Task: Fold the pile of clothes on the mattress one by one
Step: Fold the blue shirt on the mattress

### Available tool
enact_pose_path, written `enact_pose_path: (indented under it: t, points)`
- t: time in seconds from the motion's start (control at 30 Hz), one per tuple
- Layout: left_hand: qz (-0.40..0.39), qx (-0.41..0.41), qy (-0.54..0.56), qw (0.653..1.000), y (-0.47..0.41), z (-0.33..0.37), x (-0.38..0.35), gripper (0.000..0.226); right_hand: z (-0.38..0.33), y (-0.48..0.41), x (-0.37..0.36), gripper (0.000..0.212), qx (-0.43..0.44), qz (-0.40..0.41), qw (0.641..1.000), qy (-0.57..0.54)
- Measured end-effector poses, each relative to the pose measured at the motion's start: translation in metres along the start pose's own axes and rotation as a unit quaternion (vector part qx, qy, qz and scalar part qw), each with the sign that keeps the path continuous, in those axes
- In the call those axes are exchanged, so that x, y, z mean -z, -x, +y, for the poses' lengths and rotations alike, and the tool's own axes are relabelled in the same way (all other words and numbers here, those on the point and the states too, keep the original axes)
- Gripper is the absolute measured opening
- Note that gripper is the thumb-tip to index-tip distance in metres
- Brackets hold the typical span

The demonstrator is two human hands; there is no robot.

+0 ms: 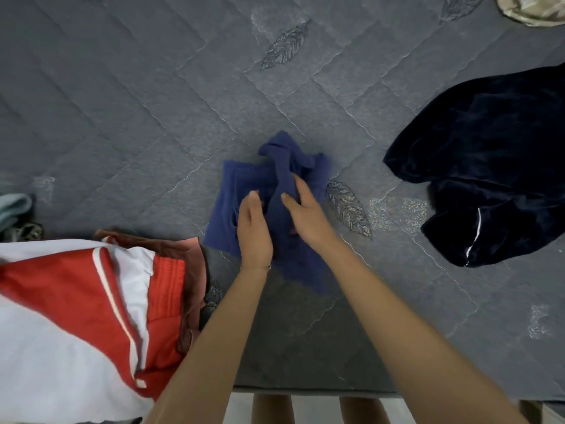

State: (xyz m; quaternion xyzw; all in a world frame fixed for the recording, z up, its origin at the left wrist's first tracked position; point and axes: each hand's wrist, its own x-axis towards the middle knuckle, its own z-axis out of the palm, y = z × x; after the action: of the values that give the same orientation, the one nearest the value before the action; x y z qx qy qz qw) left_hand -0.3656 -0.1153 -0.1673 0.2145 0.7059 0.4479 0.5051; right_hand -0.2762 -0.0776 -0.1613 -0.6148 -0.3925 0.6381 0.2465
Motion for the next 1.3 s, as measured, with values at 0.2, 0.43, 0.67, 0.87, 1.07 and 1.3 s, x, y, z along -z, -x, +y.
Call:
enact_pose_path:
  t: [0.2,0.43,0.67,0.87,1.07,1.3]
  points:
    - [0.073,0.043,-0.240,0.967,-0.031,-0.017,0.050,0.044,0.015,-0.006,-0.018,0.046,-0.019,0.004,0.999,0.031]
    - [0.133,-0.034,-0.218,0.966,-0.039,-0.035,0.066,0.021,0.044,-0.015,0.015,0.070,-0.006,0.157,0.967,0.203]
    - [0.106,0.027,-0.251,0.962,-0.052,-0.034,0.071,0.050,0.051,-0.025,0.012,0.052,-0.065,0.114,0.991,0.024]
    - [0.031,0.082,-0.236,0.968,-0.060,-0.028,0.068,0.043,0.047,-0.032,0.005,0.048,-0.101,0.109,0.989,0.022]
    - [-0.046,0.091,-0.199,0.975,-0.058,-0.028,0.061,0.018,0.052,-0.026,0.014,0.025,-0.058,0.130,0.989,0.038]
    - [-0.141,0.080,-0.060,0.985,-0.030,-0.017,0.052,0.031,0.051,-0.008,0.037,0.017,-0.049,0.123,0.991,-0.037]
